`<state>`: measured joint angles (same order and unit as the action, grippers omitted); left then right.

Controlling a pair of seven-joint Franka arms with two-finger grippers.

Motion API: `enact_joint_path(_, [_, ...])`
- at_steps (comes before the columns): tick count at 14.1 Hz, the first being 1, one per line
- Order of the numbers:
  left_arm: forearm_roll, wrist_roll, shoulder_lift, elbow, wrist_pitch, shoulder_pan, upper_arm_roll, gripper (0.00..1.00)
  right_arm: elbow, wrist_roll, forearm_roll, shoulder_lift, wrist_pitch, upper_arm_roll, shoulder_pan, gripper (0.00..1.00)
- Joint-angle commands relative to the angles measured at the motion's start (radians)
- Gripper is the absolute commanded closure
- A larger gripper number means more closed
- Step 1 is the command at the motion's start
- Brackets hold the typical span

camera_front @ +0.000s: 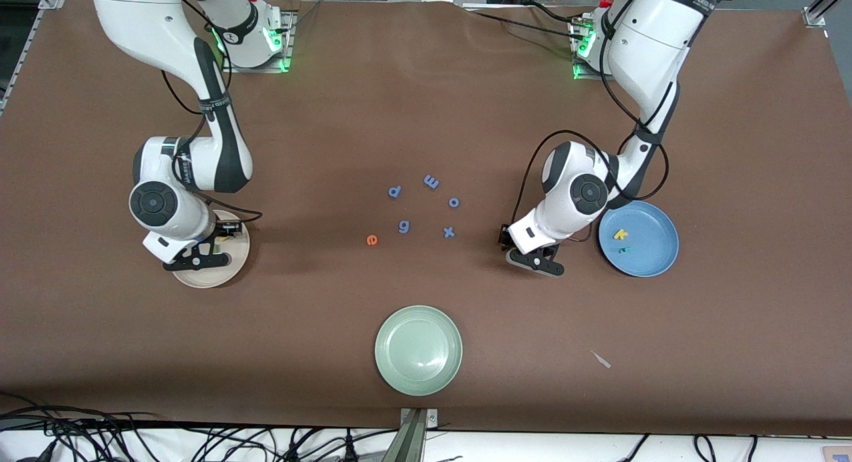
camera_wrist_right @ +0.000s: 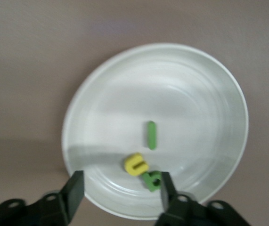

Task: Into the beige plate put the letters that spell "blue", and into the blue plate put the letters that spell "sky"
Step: 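Carry the yellow u to the white plate while the left gripper reaches the s, then carry the yellow s over the blue plate while the right gripper reaches the e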

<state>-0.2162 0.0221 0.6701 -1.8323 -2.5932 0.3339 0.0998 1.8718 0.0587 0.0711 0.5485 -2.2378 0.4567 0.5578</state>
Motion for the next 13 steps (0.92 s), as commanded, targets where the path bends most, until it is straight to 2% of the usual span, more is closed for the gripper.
enact_joint_path(1, [-0.025, 0.002, 0.02, 0.028, -0.005, 0.022, -0.009, 0.49, -0.048, -0.022, 0.07, 0.013, 0.018, -0.039, 0.011, 0.0])
enact_joint_path(2, [-0.025, 0.004, 0.025, 0.028, -0.011, 0.022, -0.009, 0.52, -0.059, -0.06, 0.105, 0.013, 0.018, -0.061, 0.013, 0.0])
enact_joint_path(4, [-0.019, 0.007, 0.029, 0.028, -0.019, 0.024, -0.009, 0.61, -0.08, -0.156, 0.111, 0.016, 0.018, -0.119, 0.025, 0.0])
enact_joint_path(5, [-0.017, 0.01, 0.029, 0.027, -0.019, 0.024, -0.009, 0.69, -0.101, -0.207, 0.111, 0.027, 0.02, -0.153, 0.028, 0.0])
enact_joint_path(8, [-0.015, 0.016, 0.029, 0.022, -0.019, 0.024, -0.009, 0.85, -0.135, -0.275, 0.111, 0.044, 0.017, -0.216, 0.054, 0.0])
enact_joint_path(11, [0.026, 0.015, 0.0, 0.016, -0.012, 0.01, -0.009, 0.9, -0.16, -0.355, 0.113, 0.073, 0.006, -0.256, 0.079, 0.0])
enact_joint_path(13, [0.081, 0.019, -0.088, -0.025, 0.059, -0.047, -0.009, 0.9, -0.163, -0.402, 0.115, 0.099, -0.037, -0.273, 0.102, 0.0])
